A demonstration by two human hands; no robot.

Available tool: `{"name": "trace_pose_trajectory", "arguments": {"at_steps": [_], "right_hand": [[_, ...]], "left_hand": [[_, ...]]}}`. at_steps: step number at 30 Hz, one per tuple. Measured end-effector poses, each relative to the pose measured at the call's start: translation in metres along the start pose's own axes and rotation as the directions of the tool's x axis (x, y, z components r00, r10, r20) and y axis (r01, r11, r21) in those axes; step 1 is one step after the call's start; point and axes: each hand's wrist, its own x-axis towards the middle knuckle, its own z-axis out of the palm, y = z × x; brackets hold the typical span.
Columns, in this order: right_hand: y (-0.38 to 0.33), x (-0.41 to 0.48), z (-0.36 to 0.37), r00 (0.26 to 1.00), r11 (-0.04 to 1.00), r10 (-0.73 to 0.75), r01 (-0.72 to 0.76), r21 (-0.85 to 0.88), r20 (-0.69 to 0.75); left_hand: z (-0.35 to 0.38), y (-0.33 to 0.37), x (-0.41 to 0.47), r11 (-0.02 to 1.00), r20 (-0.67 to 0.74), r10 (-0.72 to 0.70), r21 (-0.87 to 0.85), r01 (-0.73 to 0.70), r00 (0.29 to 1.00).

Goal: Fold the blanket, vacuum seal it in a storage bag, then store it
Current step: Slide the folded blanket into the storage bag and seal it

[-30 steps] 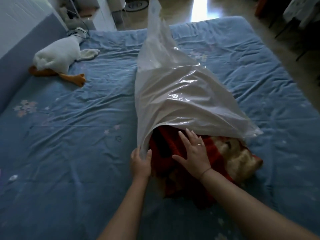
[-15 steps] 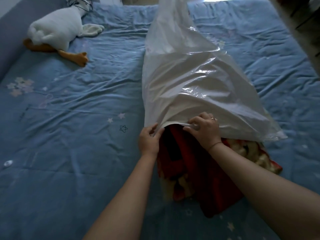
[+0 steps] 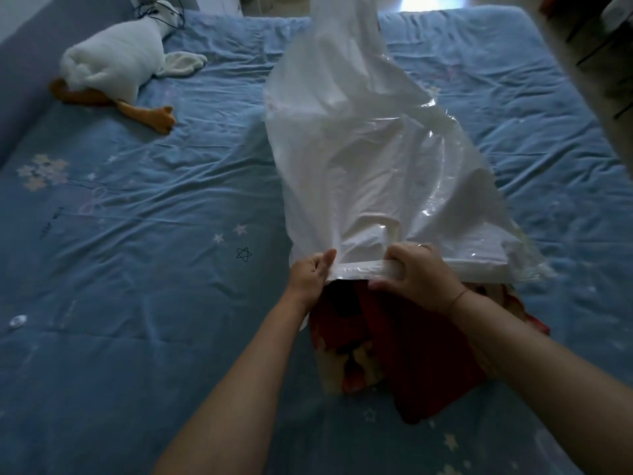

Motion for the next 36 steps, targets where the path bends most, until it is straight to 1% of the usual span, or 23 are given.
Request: {"name": "trace_pose_trajectory", "arguments": {"at_steps": [1,2,3,4,6,7,9,10,12,13,15,18,20,22,25,28,32,34,36], "right_hand": [[0.002,-0.008,0.006,0.998,0.995,-0.054,0.055,-0.082,0.011],[0.007,-0.014,0.013,0.996,0.986,-0.089,0.086,-0.144,-0.009],[0.013,-0.018,0.02,0.991,0.978,-0.112,0.098,-0.182,-0.068],[0.016,-0.019,0.023,0.979,0.974,-0.137,0.104,-0.203,-0.153],[0.02,-0.021,0.027,0.928,0.963,-0.194,0.118,-0.243,-0.317],[0.021,-0.022,0.027,0.908,0.955,-0.223,0.13,-0.268,-0.355],[0.022,-0.029,0.028,0.89,0.937,-0.272,0.159,-0.312,-0.365],[0.023,-0.036,0.028,0.889,0.933,-0.284,0.171,-0.317,-0.358],[0.029,-0.061,0.033,0.896,0.933,-0.295,0.194,-0.303,-0.333],[0.032,-0.077,0.038,0.905,0.933,-0.295,0.204,-0.296,-0.307],[0.036,-0.112,0.05,0.92,0.936,-0.292,0.219,-0.277,-0.261],[0.032,-0.154,0.065,0.927,0.944,-0.284,0.224,-0.243,-0.246],[0.028,-0.173,0.074,0.935,0.945,-0.277,0.224,-0.237,-0.221],[0.029,-0.182,0.082,0.948,0.952,-0.252,0.206,-0.228,-0.193],[0.032,-0.185,0.088,0.976,0.955,-0.18,0.142,-0.262,-0.126],[0.029,-0.183,0.088,0.991,0.946,-0.12,0.097,-0.308,-0.057],[0.026,-0.171,0.087,0.994,0.943,-0.098,0.078,-0.324,-0.048],[0.025,-0.168,0.089,0.994,0.944,-0.09,0.068,-0.324,-0.054],[0.024,-0.171,0.091,0.995,0.949,-0.075,0.05,-0.311,-0.07]], "left_hand": [[0.002,-0.002,-0.004,0.996,-0.011,0.025,0.081,-0.024,1.0],[0.005,-0.004,-0.01,0.977,-0.017,0.075,0.203,-0.07,0.997],[0.009,-0.007,-0.016,0.942,-0.013,0.126,0.315,-0.115,0.992],[0.013,-0.01,-0.021,0.909,-0.013,0.165,0.389,-0.147,0.986],[0.022,-0.013,-0.031,0.873,-0.08,0.26,0.445,-0.199,0.962],[0.025,-0.015,-0.035,0.857,-0.138,0.317,0.466,-0.221,0.938],[0.031,-0.02,-0.041,0.804,-0.214,0.42,0.538,-0.253,0.882],[0.034,-0.024,-0.045,0.766,-0.215,0.46,0.586,-0.263,0.862],[0.044,-0.035,-0.059,0.664,-0.154,0.522,0.69,-0.287,0.839],[0.051,-0.04,-0.07,0.622,-0.108,0.529,0.724,-0.298,0.842],[0.064,-0.056,-0.097,0.585,-0.035,0.516,0.744,-0.322,0.856],[0.08,-0.082,-0.133,0.575,0.005,0.496,0.747,-0.333,0.868],[0.087,-0.097,-0.151,0.604,0.009,0.491,0.717,-0.348,0.871],[0.088,-0.112,-0.158,0.626,-0.016,0.494,0.701,-0.342,0.869],[0.077,-0.125,-0.149,0.67,-0.156,0.453,0.709,-0.22,0.878],[0.06,-0.117,-0.136,0.692,-0.154,0.387,0.701,-0.176,0.909],[0.043,-0.112,-0.127,0.717,-0.171,0.34,0.684,-0.137,0.925],[0.034,-0.118,-0.125,0.695,-0.186,0.353,0.708,-0.124,0.917],[0.032,-0.121,-0.126,0.669,-0.179,0.396,0.728,-0.15,0.9]]}}
